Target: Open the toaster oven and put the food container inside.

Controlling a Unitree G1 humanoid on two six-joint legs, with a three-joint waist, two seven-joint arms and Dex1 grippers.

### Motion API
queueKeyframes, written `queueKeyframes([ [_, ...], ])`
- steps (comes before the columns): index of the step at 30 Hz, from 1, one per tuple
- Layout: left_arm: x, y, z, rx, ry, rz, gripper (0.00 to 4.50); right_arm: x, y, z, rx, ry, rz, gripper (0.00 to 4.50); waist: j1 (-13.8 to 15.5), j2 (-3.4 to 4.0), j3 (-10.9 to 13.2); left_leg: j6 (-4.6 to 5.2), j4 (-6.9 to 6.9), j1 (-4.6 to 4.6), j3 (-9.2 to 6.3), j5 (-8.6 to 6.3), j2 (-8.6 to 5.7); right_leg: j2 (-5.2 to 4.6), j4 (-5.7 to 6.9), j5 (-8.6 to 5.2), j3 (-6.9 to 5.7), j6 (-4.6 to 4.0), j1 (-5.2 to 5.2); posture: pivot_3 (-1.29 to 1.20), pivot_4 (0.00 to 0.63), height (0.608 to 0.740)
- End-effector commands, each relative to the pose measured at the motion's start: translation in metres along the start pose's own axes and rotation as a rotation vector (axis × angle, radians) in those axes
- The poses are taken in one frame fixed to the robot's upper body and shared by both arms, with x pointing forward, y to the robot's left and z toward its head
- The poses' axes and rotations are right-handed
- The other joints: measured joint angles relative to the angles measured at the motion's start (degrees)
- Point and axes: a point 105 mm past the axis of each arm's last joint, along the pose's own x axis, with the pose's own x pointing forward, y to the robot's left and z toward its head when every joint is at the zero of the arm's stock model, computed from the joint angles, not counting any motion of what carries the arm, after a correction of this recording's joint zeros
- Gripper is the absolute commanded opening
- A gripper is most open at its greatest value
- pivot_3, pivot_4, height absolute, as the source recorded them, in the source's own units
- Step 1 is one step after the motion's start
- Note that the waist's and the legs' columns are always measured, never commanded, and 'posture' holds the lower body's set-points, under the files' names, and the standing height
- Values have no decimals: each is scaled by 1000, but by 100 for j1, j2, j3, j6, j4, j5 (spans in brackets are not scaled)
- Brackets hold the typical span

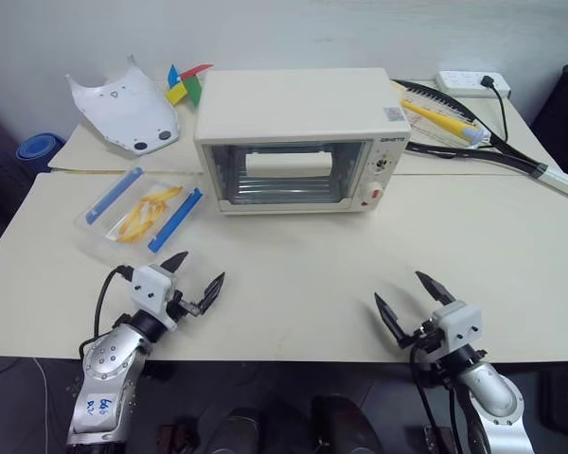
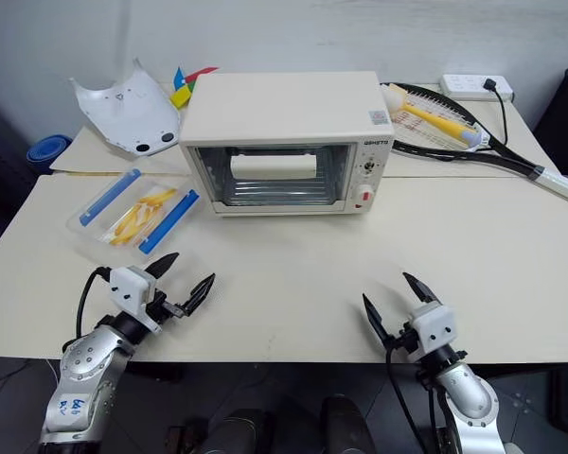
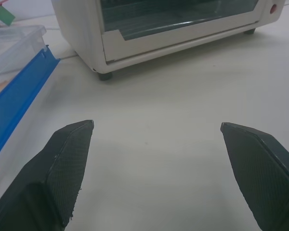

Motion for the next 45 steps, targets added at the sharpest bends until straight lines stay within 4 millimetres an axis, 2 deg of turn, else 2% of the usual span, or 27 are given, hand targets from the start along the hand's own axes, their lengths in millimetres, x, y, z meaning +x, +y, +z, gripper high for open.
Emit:
queueKeyframes([
  [1,1,-1,16,-1,-35,-84,4500,16,3,17,-29,-60,103,4489,-14,1,1,0,1,0,2,0,2,2,0,0,2,0,0,0,150,740],
  [4,-3,1,29,29,-47,-195,4500,40,0,43,18,-116,177,4489,-14,1,2,1,6,2,17,0,7,6,1,0,13,0,-2,0,150,740],
  [8,-17,16,65,-29,-109,-352,4500,76,-5,84,102,-168,343,4489,-15,6,6,-7,4,0,16,-4,22,15,1,1,12,-6,-7,0,150,740],
  [11,-21,26,80,-15,-105,-390,4500,95,-2,106,132,-178,451,4489,-6,6,7,-8,2,-4,10,-7,28,18,-5,1,5,-13,-8,0,150,740],
  [14,-21,38,95,50,-131,-364,4500,115,-2,119,125,-186,488,4489,1,5,8,-4,-2,-6,9,-15,29,19,-12,0,3,-14,-10,0,150,740],
  [17,-27,34,106,-34,-157,-389,4500,133,3,130,129,-211,513,4489,-6,5,8,3,6,-27,11,-21,27,18,-26,2,3,-12,-20,0,150,740],
  [19,-32,30,104,-64,-148,-387,4500,141,8,137,148,-238,522,4489,-22,5,8,9,7,-32,12,-26,28,18,-28,2,3,-12,-24,0,150,740],
  [25,-41,26,92,-105,-96,-352,4500,146,40,152,156,-307,631,4489,-28,5,8,6,16,-86,12,-29,31,20,-18,3,0,-12,-81,0,150,740],
  [27,-40,28,92,-110,-97,-335,4500,142,48,154,139,-318,673,4489,-20,5,8,6,39,-112,17,-29,29,20,3,4,3,-13,-108,0,150,740],
  [32,-40,39,101,-148,-138,-281,4500,120,61,152,73,-335,760,4489,-20,5,8,1,46,-111,16,-25,30,20,15,5,2,-16,-108,0,150,740],
  [35,-35,52,116,-177,-199,-248,3893,98,70,132,-18,-292,817,4500,-12,5,8,-1,40,-111,17,-25,31,22,17,5,3,-16,-112,0,150,740],
  [38,-19,63,127,-189,-240,-205,2985,85,74,109,-91,-236,846,4500,-5,4,8,-1,38,-110,20,-26,30,23,14,5,4,-15,-110,0,150,740],
  [40,0,69,127,-171,-246,-180,2362,84,74,104,-100,-233,829,4500,-21,4,8,-1,45,-110,22,-26,30,23,16,5,4,-15,-109,0,150,740],
  [45,47,56,113,-85,-165,-259,774,91,67,100,-129,-258,760,4500,-27,3,8,-7,74,-102,35,-25,29,30,48,7,13,-14,-107,0,150,740],
])
